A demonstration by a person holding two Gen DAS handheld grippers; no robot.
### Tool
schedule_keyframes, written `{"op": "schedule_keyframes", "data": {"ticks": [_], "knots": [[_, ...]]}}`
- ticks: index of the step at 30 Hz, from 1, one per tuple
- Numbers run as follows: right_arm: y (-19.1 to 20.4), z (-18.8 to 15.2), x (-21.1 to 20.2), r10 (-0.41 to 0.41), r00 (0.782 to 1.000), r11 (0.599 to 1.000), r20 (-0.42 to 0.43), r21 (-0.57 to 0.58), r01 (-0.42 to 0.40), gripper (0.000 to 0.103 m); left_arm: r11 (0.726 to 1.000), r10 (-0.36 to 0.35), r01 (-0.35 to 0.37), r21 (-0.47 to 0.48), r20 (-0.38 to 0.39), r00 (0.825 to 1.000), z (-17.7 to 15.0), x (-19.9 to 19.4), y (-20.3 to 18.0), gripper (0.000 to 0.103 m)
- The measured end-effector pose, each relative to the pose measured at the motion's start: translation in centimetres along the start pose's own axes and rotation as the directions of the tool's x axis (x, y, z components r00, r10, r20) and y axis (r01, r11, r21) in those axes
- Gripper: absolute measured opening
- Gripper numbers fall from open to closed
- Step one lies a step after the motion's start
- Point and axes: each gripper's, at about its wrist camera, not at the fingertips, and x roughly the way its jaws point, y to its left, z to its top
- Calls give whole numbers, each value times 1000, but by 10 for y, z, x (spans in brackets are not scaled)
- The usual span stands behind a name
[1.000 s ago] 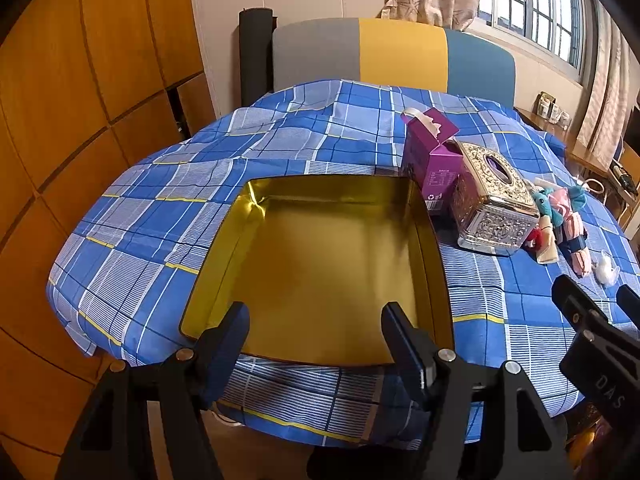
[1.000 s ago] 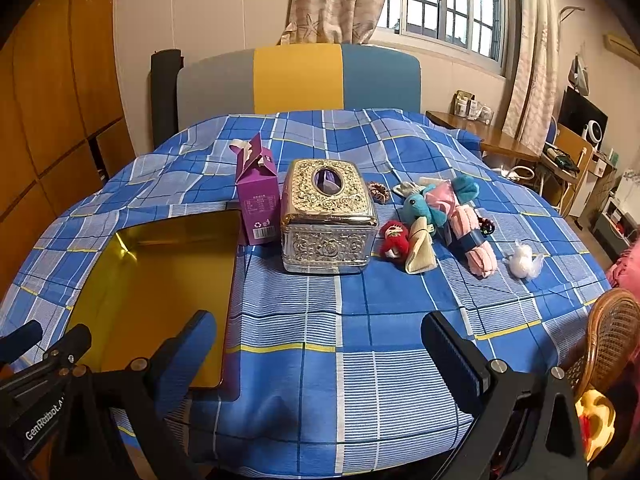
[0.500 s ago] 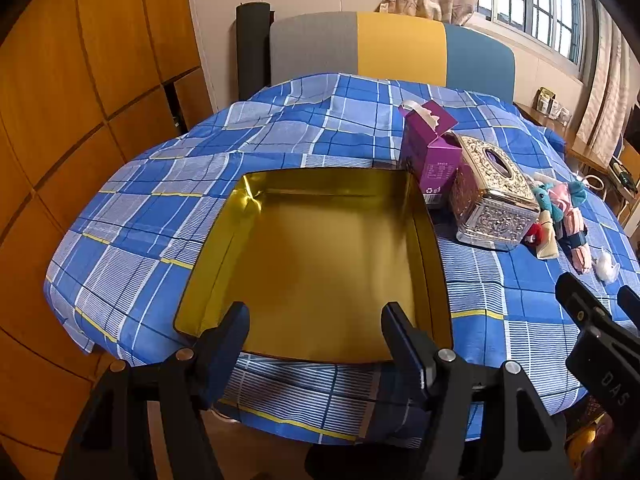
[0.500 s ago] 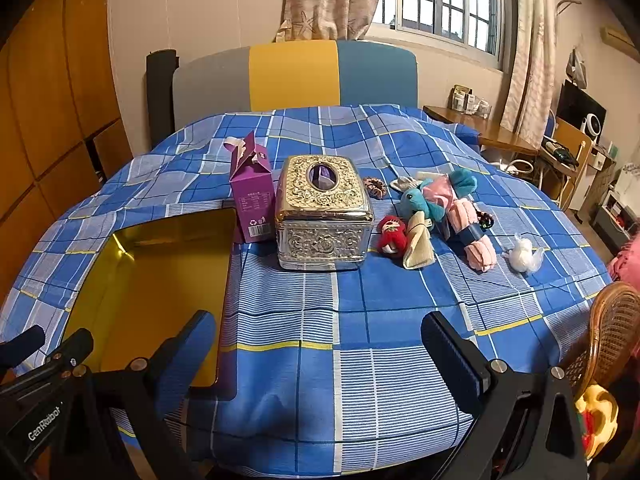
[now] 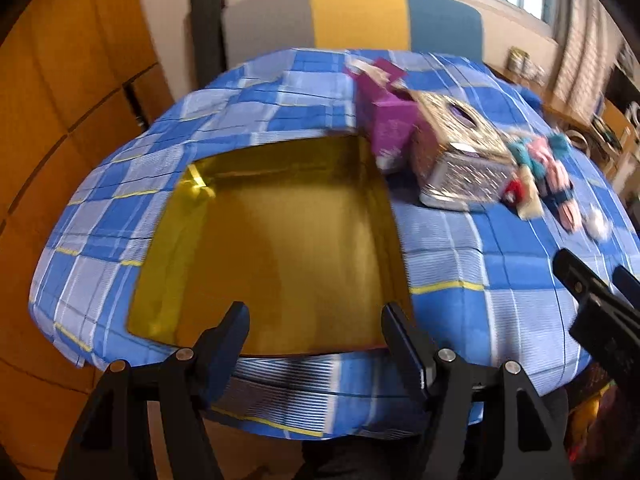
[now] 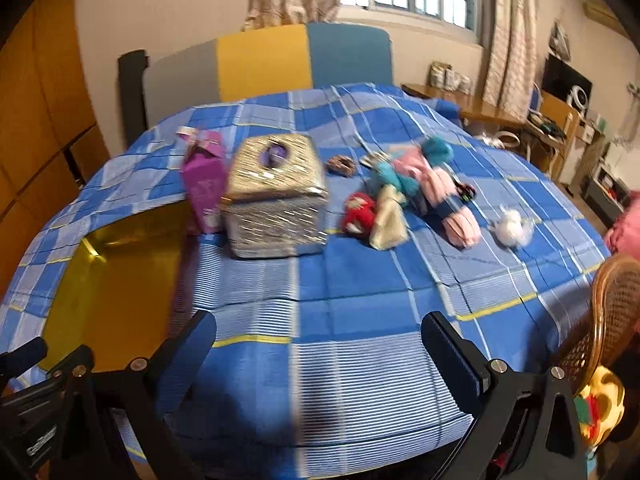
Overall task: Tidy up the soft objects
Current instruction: 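Reach both tools toward the soft items beside the silver tissue box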
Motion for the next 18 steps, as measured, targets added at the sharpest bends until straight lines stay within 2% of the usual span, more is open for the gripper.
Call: {"op": "schedule_keyframes", "data": {"ticks": [3,4,6,8,10,14,16,18], "knots": [[-28,-5,20,-43,998,999,-35,31,44,103,996,-59,60,59,-21,998,-2,7,-22,70],[-40,-7,28,-58,997,997,-46,43,60,103,991,-105,108,76,-41,994,-2,11,-31,70],[-60,-9,40,-78,995,995,-60,64,82,103,978,-182,189,85,-81,980,-4,19,-41,70],[-82,-10,51,-97,993,991,-69,83,103,103,959,-254,268,91,-140,957,-6,29,-55,70],[-99,-9,59,-109,992,989,-69,96,115,103,952,-255,280,125,-182,950,-9,36,-71,69],[-133,10,81,-126,991,987,-42,98,130,99,929,-253,295,224,-198,947,-15,40,-101,69],[-145,24,90,-128,991,988,-25,89,130,96,911,-295,342,229,-217,931,-14,39,-111,69],[-158,45,105,-120,993,990,-3,78,120,94,900,-317,366,239,-221,922,-10,40,-120,69]]}}
